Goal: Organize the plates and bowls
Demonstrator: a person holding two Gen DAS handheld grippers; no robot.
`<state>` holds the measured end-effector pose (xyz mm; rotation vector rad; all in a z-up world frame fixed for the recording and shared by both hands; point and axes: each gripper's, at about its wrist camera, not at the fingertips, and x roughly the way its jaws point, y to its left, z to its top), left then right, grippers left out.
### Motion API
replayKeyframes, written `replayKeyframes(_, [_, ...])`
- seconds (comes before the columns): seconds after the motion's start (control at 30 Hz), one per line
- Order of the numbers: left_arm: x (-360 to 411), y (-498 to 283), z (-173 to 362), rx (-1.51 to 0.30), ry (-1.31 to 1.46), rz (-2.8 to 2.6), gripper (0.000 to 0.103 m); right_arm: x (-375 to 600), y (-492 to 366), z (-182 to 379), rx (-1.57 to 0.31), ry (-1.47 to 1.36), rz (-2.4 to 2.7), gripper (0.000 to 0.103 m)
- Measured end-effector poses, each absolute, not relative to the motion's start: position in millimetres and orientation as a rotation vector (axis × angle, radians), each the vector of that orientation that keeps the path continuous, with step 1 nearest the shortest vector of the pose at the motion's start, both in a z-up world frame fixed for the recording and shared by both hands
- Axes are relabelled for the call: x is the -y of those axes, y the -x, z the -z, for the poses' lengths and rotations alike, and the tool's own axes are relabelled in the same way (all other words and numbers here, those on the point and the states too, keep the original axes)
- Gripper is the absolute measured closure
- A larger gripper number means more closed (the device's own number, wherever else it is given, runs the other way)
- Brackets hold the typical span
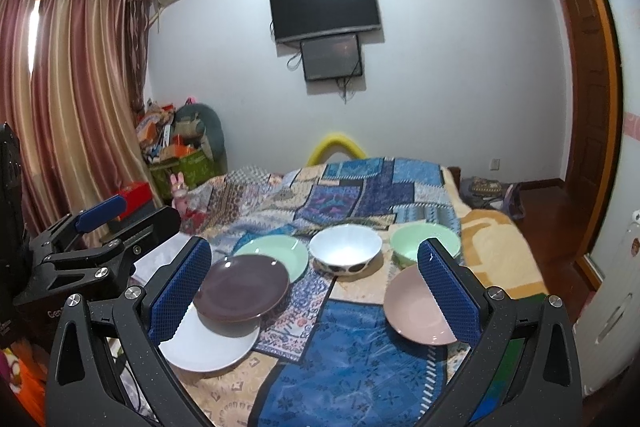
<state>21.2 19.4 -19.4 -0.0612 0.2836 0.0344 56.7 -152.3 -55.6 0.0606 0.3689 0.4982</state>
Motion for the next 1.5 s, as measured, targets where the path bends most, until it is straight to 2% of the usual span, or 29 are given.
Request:
replayKeyframes(0.27, [-66, -48, 47, -0.349, -0.006, -0.071, 0.000, 120, -90, 85, -0.501, -0.036, -0.537, 0.000])
replayKeyframes(0.6, [-161, -93, 116, -0.550, 0.136, -0.163, 0.001, 71, -131, 131, -0.662, 0.017, -0.533, 0.001])
replayKeyframes(0.77, [-200, -119, 154, -0.693, 0.192, -0.200, 0.017, 49, -153, 154, -0.735, 0.039, -0.538, 0.007])
replayKeyframes(0.93, [-231, -145, 189, -0.800, 0.179, -0.213, 0.030, 29, -175, 179, -0.841, 0.040, -0.546, 0.023])
replayKeyframes(1.0, [-239, -157, 205, -0.841, 0.189, -0.199, 0.038, 23, -181, 189, -0.878, 0.047, -0.544, 0.028])
replayKeyframes(1.2, [-252, -173, 226, -0.930, 0.226, -0.121, 0.056, 11, -199, 219, -0.979, 0.051, -0.545, 0.047])
replayKeyframes(1.3, [-252, -181, 232, -0.948, 0.233, -0.093, 0.063, 8, -204, 226, -0.998, 0.041, -0.544, 0.047])
replayKeyframes(1.5, [-255, -190, 238, -0.961, 0.262, -0.052, 0.070, 2, -213, 234, -1.023, -0.005, -0.563, 0.052])
